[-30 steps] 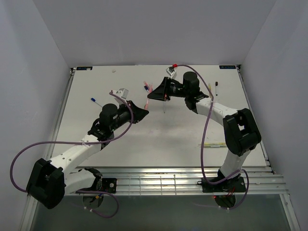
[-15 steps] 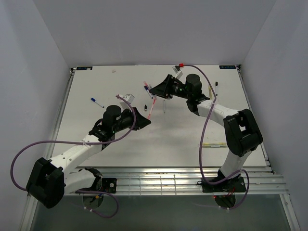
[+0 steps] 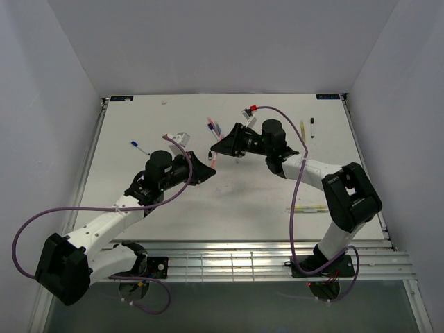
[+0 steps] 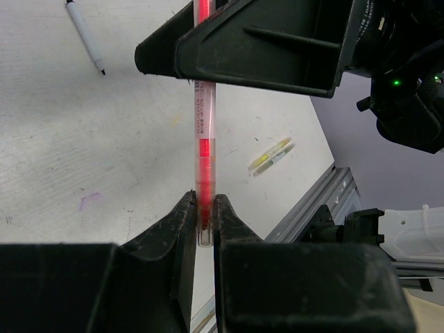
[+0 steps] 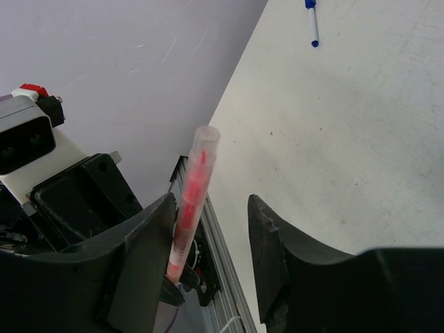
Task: Open the pen caps
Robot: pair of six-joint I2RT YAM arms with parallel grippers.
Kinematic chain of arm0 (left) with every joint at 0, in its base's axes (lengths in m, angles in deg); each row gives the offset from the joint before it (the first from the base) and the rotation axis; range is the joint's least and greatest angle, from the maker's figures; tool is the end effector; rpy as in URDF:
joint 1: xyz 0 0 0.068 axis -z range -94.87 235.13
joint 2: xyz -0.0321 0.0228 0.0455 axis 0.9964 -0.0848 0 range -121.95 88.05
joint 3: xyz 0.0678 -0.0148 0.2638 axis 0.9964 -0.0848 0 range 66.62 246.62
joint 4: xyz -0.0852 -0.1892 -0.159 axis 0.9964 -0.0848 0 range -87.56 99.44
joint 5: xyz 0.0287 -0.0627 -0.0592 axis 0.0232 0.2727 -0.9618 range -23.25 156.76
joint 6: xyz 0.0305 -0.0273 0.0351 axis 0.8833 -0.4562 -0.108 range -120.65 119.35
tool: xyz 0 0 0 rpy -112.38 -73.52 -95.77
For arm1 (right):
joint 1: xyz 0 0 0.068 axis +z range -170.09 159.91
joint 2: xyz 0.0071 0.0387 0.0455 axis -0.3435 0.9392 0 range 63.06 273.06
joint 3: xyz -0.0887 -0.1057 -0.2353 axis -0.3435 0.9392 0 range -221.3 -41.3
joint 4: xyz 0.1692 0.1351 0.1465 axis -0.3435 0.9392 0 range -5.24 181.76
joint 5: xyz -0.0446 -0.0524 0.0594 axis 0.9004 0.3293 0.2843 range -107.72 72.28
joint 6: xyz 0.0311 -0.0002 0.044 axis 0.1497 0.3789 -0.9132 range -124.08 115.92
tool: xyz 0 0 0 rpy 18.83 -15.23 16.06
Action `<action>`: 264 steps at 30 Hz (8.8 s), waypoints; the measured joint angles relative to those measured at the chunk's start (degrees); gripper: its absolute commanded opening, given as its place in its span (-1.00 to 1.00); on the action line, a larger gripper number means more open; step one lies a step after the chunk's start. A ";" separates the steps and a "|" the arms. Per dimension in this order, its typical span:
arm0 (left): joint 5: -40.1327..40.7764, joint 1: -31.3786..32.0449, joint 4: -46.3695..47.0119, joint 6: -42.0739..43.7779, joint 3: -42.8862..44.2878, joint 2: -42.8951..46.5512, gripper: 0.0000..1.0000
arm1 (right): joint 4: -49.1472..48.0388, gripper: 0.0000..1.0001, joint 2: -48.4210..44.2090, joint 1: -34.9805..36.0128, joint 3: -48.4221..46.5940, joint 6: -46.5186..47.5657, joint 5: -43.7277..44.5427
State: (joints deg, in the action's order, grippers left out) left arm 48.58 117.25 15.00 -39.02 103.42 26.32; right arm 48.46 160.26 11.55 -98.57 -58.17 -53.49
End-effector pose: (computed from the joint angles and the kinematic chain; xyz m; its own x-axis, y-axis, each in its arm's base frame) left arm 0.2008 -0.1391 0.2613 -0.6886 -0.2642 -0.6753 0.4169 0.6178 -0.6667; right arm 0.3144 0.2181 0.2577 -0.7786 0.2921 -0.5554 -0.4972 0.2527 0.8300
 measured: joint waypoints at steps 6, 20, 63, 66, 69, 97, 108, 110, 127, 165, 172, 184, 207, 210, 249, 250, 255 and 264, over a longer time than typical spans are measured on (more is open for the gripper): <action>0.00 0.00 0.00 -0.04 0.00 0.00 -1.00 | -3.06 -0.36 0.59 2.21 0.00 -1.31 -0.50; 4.22 -0.11 -5.53 3.19 3.02 -4.31 -1.00 | 9.05 -0.85 4.96 3.72 -8.13 0.59 2.12; 26.29 -7.63 -13.38 4.74 24.26 -39.65 -1.00 | 64.89 -0.85 23.65 -11.41 -40.33 32.92 23.63; 23.78 -9.79 -12.09 5.42 24.92 -42.25 -1.00 | 64.85 -0.85 26.29 -11.45 -40.44 33.68 22.67; 21.44 -11.39 -11.34 6.45 26.05 -44.94 -1.00 | 64.87 -0.84 28.63 -11.61 -40.44 33.99 21.86; 13.18 -11.39 -6.82 5.75 32.65 -53.02 -0.27 | 62.18 -0.51 32.09 -12.46 -41.62 34.60 17.66; 12.57 -11.39 -4.83 4.50 31.91 -53.02 -0.13 | 60.78 -0.36 32.61 -12.46 -42.05 34.58 15.89; 12.52 -11.41 -3.91 4.42 31.39 -52.92 -0.13 | 60.41 -0.36 32.68 -12.46 -42.05 34.53 15.56; 11.74 -11.74 -2.05 2.93 28.06 -50.53 0.11 | 52.39 -0.38 32.00 -12.66 -36.72 32.00 7.19; 39.10 -30.71 -31.74 -0.96 51.17 -49.35 0.28 | 41.13 -0.28 15.47 -11.34 -12.96 32.87 7.63; 41.64 -35.89 -35.78 -0.68 55.60 -55.06 0.41 | 40.33 -0.23 12.04 -11.26 -11.76 33.09 7.17; 40.61 -37.75 -38.56 -1.09 60.02 -63.23 0.36 | 38.77 -0.22 7.50 -11.26 -11.06 33.31 7.04; 41.27 -37.64 -39.89 -0.15 62.51 -66.84 -0.86 | 39.15 -0.22 7.50 -11.26 -10.43 33.66 7.37; 41.03 -37.64 -39.71 0.13 62.47 -66.75 -1.00 | 39.43 -0.22 7.50 -11.23 -10.43 33.73 7.72; -0.94 -18.38 -10.29 -8.57 9.25 -0.81 -1.00 | 2.69 0.10 1.95 12.24 -5.73 3.32 -5.31; -0.92 -18.38 -10.10 -8.76 8.98 -0.26 -1.00 | 2.34 0.08 2.21 12.26 -5.73 3.17 -4.90; -0.94 -18.08 -9.92 -9.88 8.50 1.60 -1.00 | 1.64 -0.04 4.20 12.28 -5.73 2.67 -3.48; -0.22 -17.97 -9.86 -10.54 7.61 2.47 -1.00 | 1.11 -0.36 5.42 12.52 -6.93 2.03 -3.30</action>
State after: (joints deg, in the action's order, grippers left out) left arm 48.36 99.29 5.14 -49.55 111.02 28.79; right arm 49.58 165.68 24.07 -105.50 -56.13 -56.79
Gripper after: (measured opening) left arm 0.087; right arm 0.349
